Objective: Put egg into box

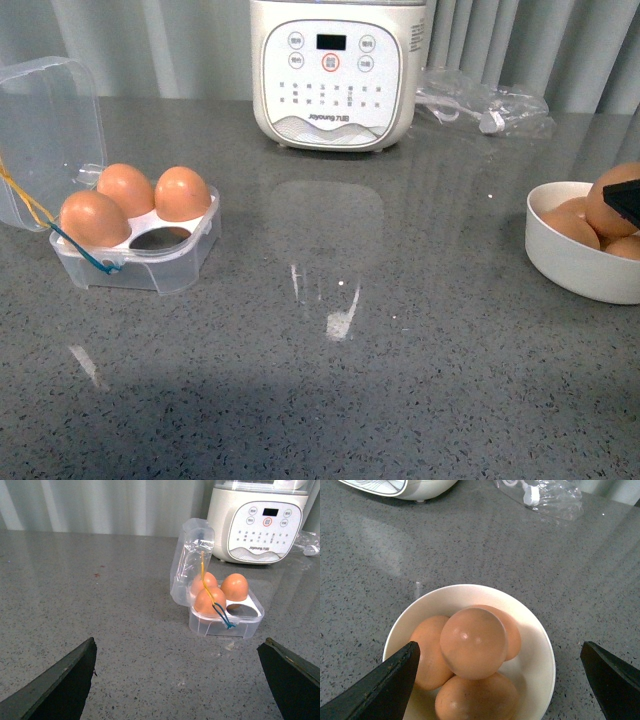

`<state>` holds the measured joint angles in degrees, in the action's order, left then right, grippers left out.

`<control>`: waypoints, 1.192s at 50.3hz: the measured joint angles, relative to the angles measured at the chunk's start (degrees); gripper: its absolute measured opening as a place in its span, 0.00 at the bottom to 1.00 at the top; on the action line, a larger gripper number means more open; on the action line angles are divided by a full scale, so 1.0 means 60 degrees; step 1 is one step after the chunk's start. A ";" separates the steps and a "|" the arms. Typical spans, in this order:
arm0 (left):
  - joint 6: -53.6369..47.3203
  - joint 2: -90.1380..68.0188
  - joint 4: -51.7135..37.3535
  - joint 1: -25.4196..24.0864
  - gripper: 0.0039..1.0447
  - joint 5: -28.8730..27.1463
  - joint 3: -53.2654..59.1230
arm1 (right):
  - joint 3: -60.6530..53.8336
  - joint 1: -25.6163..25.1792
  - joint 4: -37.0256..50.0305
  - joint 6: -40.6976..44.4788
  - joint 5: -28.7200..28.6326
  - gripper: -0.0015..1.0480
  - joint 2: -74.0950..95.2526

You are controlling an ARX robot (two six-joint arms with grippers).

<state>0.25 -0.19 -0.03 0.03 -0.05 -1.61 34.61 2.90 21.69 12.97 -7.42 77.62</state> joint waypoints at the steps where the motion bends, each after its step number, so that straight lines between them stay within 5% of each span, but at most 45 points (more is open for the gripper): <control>1: 0.0000 0.0000 0.0000 0.0000 0.94 0.0000 0.0000 | 0.0033 0.0004 0.0022 0.0000 0.0007 0.93 0.0051; 33: 0.0000 0.0000 0.0000 0.0000 0.94 0.0000 0.0000 | 0.0525 0.0273 0.0306 -0.0208 0.0011 0.93 0.1020; 48: 0.0000 0.0000 0.0000 0.0000 0.94 0.0000 0.0000 | 0.0670 0.0291 0.0484 -0.0350 0.0062 0.45 0.1297; 60: 0.0000 0.0000 0.0000 0.0000 0.94 0.0000 0.0000 | 0.0670 0.0346 0.0510 -0.0353 -0.0040 0.38 0.1115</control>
<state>0.25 -0.19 -0.03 0.03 -0.05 -1.61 38.63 4.97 24.75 10.85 -7.66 84.31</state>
